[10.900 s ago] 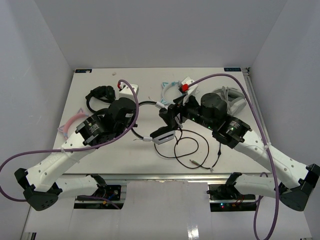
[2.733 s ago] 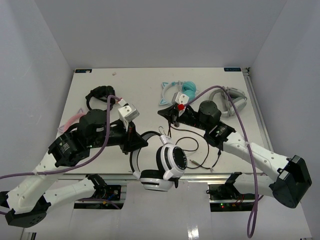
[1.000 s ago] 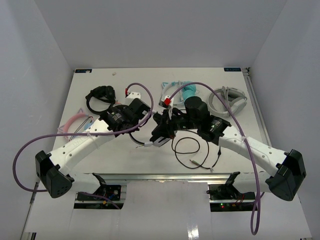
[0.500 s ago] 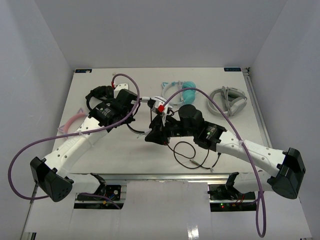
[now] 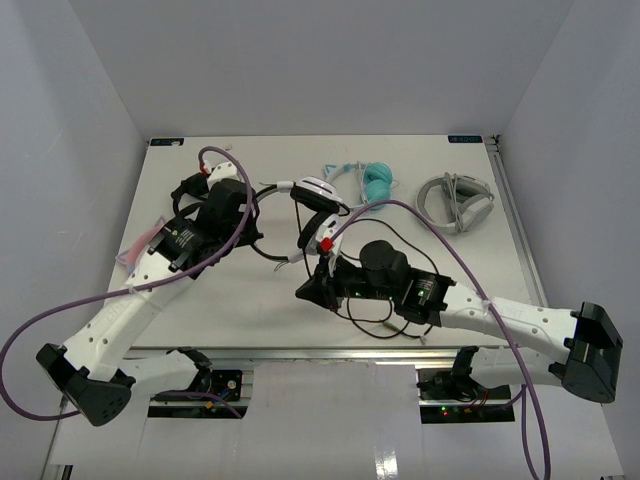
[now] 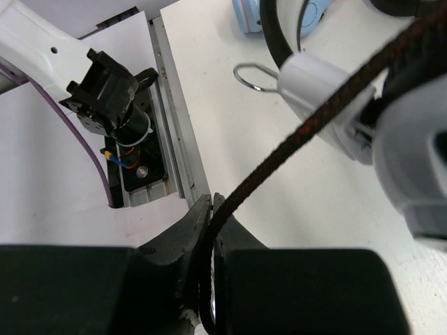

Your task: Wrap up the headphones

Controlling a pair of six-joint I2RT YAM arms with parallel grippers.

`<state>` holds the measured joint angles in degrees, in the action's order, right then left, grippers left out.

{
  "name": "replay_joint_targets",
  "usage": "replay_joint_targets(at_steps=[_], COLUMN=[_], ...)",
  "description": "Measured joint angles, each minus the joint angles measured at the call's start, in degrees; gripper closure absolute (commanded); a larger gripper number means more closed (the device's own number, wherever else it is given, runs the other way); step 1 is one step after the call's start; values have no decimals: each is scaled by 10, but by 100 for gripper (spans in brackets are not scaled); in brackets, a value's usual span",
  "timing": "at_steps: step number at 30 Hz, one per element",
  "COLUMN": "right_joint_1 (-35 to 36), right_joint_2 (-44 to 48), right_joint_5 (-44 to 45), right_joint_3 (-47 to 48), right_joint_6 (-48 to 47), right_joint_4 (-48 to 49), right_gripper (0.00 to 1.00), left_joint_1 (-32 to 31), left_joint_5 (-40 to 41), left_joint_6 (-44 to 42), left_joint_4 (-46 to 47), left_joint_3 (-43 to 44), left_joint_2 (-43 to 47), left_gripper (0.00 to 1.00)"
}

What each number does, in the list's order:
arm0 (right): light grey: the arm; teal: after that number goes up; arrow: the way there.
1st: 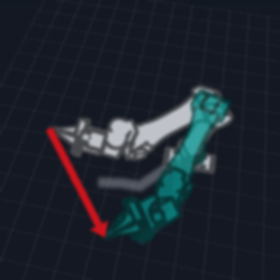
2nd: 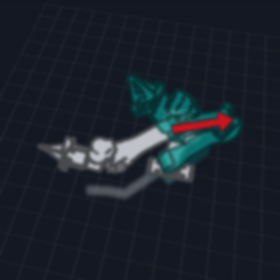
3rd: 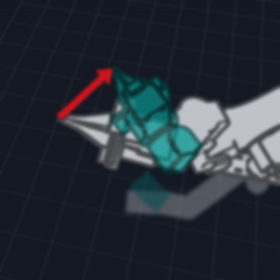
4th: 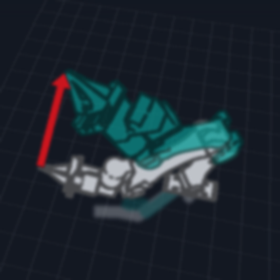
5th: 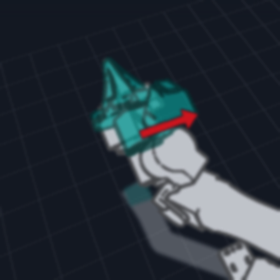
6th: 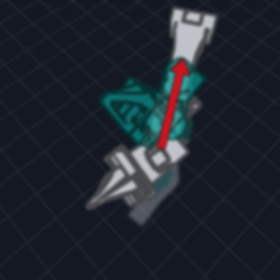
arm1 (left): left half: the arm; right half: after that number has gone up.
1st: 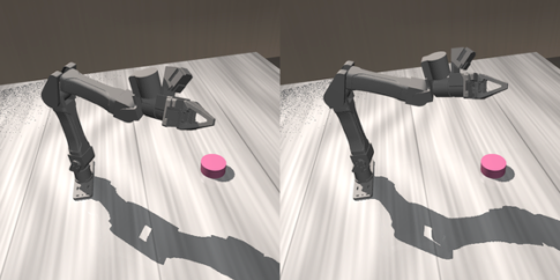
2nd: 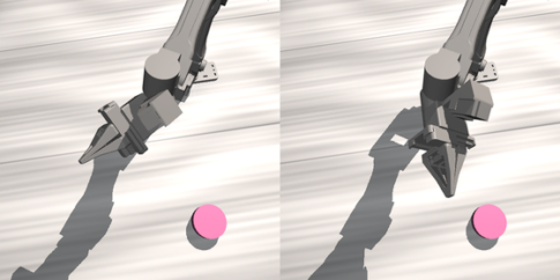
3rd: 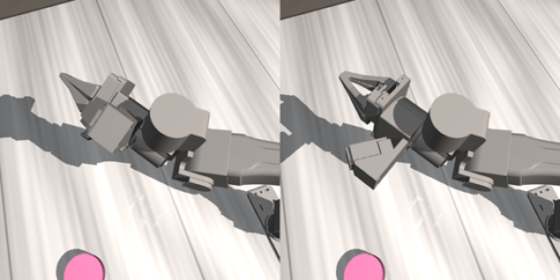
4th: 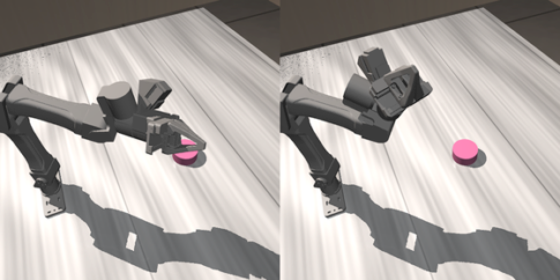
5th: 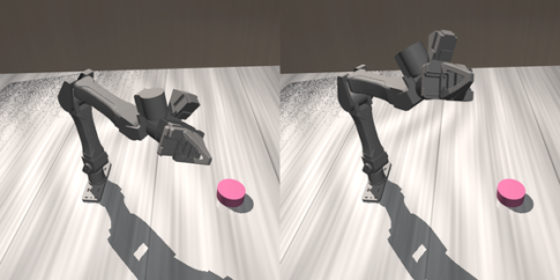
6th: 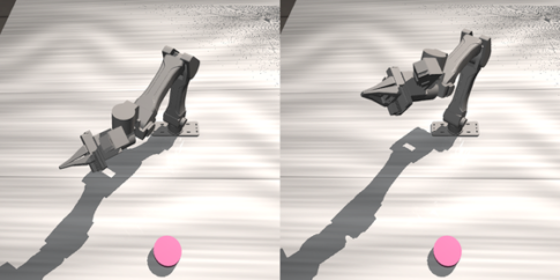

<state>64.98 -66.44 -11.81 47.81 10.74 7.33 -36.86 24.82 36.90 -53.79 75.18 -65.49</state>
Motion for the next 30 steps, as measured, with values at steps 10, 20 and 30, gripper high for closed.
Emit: replay_joint_targets(at_steps=[10,20,30], right_joint_1=[13,15,19], right_joint_2=[41,40,51], right_joint_5=[88,111,168], right_joint_3=[-76,-117,-158], right_joint_6=[4,9,9], right_joint_4=[46,129,183], right_gripper=[92,92,92], left_joint_1=[0,2,3], left_joint_5=[-34,-42,-72], left_joint_6=[12,27,32], left_joint_4=[6,9,10], left_joint_3=[0,0,-11], left_joint_2=[56,104,144], left_gripper=[100,100,100])
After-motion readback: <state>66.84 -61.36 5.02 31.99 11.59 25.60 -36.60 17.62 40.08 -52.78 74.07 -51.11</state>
